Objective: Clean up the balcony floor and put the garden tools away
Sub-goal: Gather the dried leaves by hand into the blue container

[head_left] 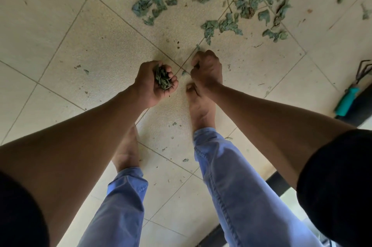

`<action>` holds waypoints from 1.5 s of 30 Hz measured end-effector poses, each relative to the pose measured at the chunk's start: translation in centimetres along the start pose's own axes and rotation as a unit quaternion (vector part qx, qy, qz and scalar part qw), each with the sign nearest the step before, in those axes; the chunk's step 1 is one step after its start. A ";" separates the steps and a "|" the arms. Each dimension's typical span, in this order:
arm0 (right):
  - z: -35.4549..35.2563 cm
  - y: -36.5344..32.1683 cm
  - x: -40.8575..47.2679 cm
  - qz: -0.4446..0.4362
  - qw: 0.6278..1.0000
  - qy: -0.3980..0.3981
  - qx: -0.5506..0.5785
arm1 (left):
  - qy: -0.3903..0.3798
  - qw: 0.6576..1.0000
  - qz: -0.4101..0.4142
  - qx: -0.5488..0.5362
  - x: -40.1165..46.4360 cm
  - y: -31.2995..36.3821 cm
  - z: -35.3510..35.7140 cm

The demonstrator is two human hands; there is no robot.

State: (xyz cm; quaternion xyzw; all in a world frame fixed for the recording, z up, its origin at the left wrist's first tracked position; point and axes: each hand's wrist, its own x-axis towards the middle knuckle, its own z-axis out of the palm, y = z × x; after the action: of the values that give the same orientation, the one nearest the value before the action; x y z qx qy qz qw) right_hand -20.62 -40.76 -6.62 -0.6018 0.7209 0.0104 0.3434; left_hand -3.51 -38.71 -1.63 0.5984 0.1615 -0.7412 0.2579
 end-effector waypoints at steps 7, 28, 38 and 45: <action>-3.5 -4.3 -2.9 -0.002 0.989 0.071 0.126 | 0.004 1.000 0.008 0.023 -1.9 -0.1 0.0; -2.3 -4.4 -11.2 -0.099 0.984 0.114 0.096 | 0.008 0.999 -0.030 0.010 -3.2 -1.4 -2.3; -1.1 9.1 -8.4 0.176 0.984 0.025 -0.015 | 0.022 0.996 -0.049 0.068 -1.1 -2.5 -3.9; 1.2 7.4 -8.1 0.106 0.993 0.046 -0.010 | 0.041 0.995 -0.051 0.072 -0.9 -2.8 -4.1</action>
State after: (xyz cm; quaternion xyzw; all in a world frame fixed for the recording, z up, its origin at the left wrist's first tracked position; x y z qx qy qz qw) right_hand -26.17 -31.26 -6.40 -0.5253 0.7954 0.0264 0.3012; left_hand -1.68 -34.04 -1.88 0.6359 0.1484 -0.7382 0.1695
